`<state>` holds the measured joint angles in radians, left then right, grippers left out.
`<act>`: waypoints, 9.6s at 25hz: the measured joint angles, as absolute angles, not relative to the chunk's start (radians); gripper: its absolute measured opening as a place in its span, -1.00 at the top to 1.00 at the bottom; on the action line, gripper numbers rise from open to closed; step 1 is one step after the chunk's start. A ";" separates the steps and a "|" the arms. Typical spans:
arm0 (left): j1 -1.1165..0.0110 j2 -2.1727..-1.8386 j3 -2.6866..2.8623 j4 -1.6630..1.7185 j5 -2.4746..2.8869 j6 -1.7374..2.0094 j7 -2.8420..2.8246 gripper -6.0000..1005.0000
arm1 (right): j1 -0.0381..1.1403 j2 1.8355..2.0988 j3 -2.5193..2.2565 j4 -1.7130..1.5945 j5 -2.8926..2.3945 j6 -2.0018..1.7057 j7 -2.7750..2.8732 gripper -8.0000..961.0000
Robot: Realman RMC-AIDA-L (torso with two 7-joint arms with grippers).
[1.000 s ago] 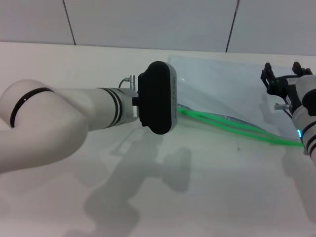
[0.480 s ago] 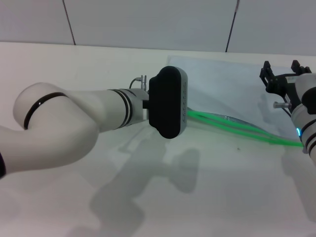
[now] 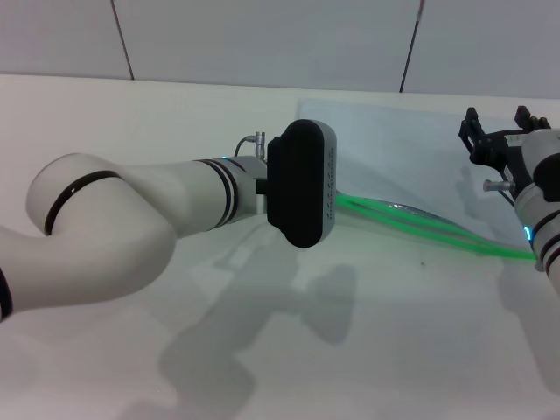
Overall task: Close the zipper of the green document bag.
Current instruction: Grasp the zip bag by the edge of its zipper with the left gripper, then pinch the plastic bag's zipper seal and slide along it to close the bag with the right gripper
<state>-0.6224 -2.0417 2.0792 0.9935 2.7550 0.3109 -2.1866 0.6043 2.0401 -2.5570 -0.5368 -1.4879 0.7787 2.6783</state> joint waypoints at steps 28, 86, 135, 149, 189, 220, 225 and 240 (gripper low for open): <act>-0.658 -2.042 2.106 0.899 2.719 0.205 -2.184 -0.14 | 0.612 2.040 -2.557 -0.535 -1.488 0.755 2.678 -0.51; -0.601 -2.041 2.136 0.854 2.640 0.055 -2.187 0.88 | 0.576 1.909 -2.268 -0.792 -1.905 0.264 2.745 -0.50; -0.586 -2.034 2.080 0.929 2.590 0.070 -2.181 0.88 | 0.407 2.022 -2.052 -1.184 -2.310 -0.230 2.025 -0.28; -0.595 -2.034 2.078 0.931 2.592 0.075 -2.181 0.88 | 0.450 2.027 -2.075 -1.127 -2.309 -0.176 2.031 -0.14; -0.593 -2.035 2.079 0.941 2.597 0.075 -2.180 0.88 | 0.476 2.033 -2.080 -1.083 -2.267 -0.154 2.034 0.79; -0.595 -2.036 2.078 0.944 2.599 0.075 -2.179 0.88 | 0.477 2.036 -2.098 -1.054 -2.267 -0.101 2.035 0.80; -0.595 -2.036 2.078 0.945 2.599 0.075 -2.178 0.88 | 0.477 2.036 -2.097 -1.054 -2.267 -0.101 2.036 0.82; -0.565 -2.034 2.066 0.956 2.600 0.075 -2.172 0.88 | 0.468 2.036 -2.079 -1.021 -2.266 -0.076 2.036 0.77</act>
<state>-0.5654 -2.0340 2.0660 0.9565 2.5995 0.0749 -2.1725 0.4681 2.0356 -2.0793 -1.0205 -2.2656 -0.0762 2.0356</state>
